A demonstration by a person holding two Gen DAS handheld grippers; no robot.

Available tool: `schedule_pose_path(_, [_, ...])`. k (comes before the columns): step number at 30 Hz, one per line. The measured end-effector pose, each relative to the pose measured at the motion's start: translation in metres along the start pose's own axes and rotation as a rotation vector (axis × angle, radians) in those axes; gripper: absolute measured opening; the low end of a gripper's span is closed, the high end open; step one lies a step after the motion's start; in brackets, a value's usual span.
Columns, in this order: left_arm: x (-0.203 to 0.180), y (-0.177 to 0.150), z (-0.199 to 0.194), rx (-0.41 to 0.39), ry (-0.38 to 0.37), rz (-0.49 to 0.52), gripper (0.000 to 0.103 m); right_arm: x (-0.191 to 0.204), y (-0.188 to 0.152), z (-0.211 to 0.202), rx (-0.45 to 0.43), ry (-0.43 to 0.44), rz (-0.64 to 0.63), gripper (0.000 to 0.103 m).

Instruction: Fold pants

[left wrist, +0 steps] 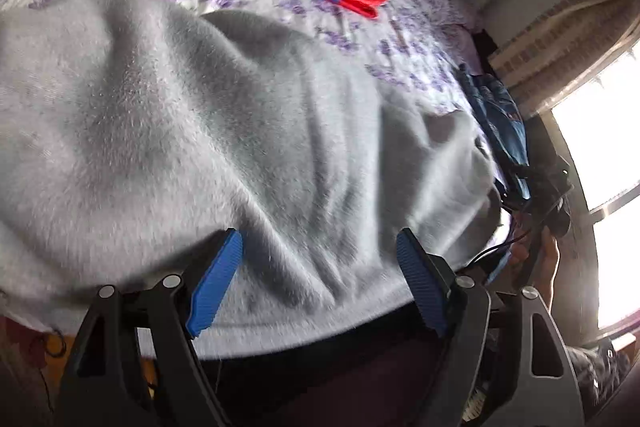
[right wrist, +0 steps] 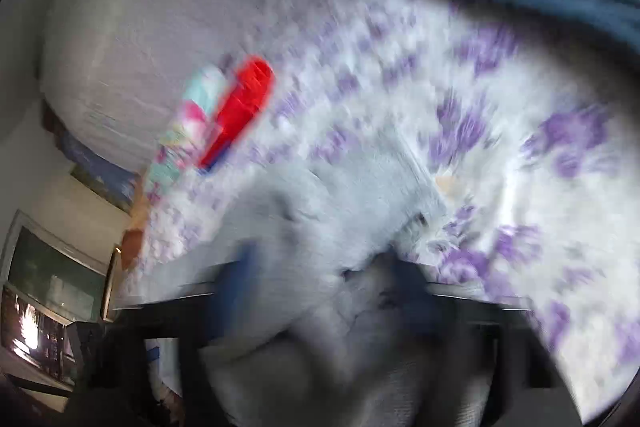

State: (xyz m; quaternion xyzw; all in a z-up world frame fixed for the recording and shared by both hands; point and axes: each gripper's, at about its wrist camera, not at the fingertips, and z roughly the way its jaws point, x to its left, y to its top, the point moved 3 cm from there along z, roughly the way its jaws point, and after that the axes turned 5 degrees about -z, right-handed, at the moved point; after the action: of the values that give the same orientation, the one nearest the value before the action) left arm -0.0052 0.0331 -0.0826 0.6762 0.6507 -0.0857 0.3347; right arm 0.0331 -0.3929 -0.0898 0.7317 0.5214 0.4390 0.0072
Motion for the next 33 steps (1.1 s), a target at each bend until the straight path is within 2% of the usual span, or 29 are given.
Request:
schedule_pose_path(1, [0.004, 0.001, 0.003, 0.005, -0.002, -0.02, 0.076, 0.004, 0.004, 0.002, -0.016, 0.043, -0.025, 0.016])
schedule_pose_path(3, [0.007, 0.002, 0.002, 0.004, -0.01, -0.035, 0.076, 0.019, 0.006, -0.013, -0.097, 0.079, -0.089, 0.015])
schedule_pose_path(5, [0.008, 0.0, -0.002, -0.011, -0.017, -0.032, 0.076, 0.048, 0.0, -0.047, -0.205, 0.109, -0.192, 0.015])
schedule_pose_path(8, [0.01, -0.001, 0.0, -0.017, -0.035, -0.045, 0.076, 0.088, -0.027, -0.103, -0.321, 0.138, -0.332, 0.015])
schedule_pose_path(10, [0.012, -0.002, -0.001, -0.019, -0.04, -0.053, 0.076, 0.097, -0.053, -0.126, -0.355, 0.126, -0.398, 0.015])
schedule_pose_path(12, [0.014, -0.005, -0.006, -0.02, -0.044, -0.048, 0.076, 0.082, -0.069, -0.126, -0.325, 0.08, -0.39, 0.015])
schedule_pose_path(15, [0.018, -0.008, -0.013, -0.022, -0.038, -0.042, 0.076, 0.023, -0.085, -0.085, -0.198, -0.041, -0.26, 0.015])
schedule_pose_path(17, [0.022, -0.011, -0.02, -0.02, -0.027, -0.043, 0.076, -0.01, -0.098, -0.064, -0.153, -0.043, -0.168, 0.017])
schedule_pose_path(21, [0.025, -0.019, -0.043, -0.035, 0.006, -0.026, 0.076, -0.004, -0.105, -0.069, -0.206, -0.035, -0.182, 0.017])
schedule_pose_path(23, [0.026, -0.025, -0.055, -0.046, 0.016, -0.023, 0.077, -0.005, -0.102, -0.065, -0.19, -0.038, -0.173, 0.018])
schedule_pose_path(25, [0.031, -0.032, -0.06, -0.042, -0.006, -0.05, 0.077, -0.009, -0.101, -0.064, -0.182, -0.034, -0.167, 0.018])
schedule_pose_path(29, [0.031, -0.04, -0.046, 0.003, -0.071, -0.093, 0.075, -0.011, -0.097, -0.064, -0.183, -0.026, -0.152, 0.019])
schedule_pose_path(33, [0.024, -0.042, -0.027, 0.053, -0.067, -0.1, 0.072, -0.01, -0.097, -0.065, -0.186, -0.026, -0.153, 0.019])
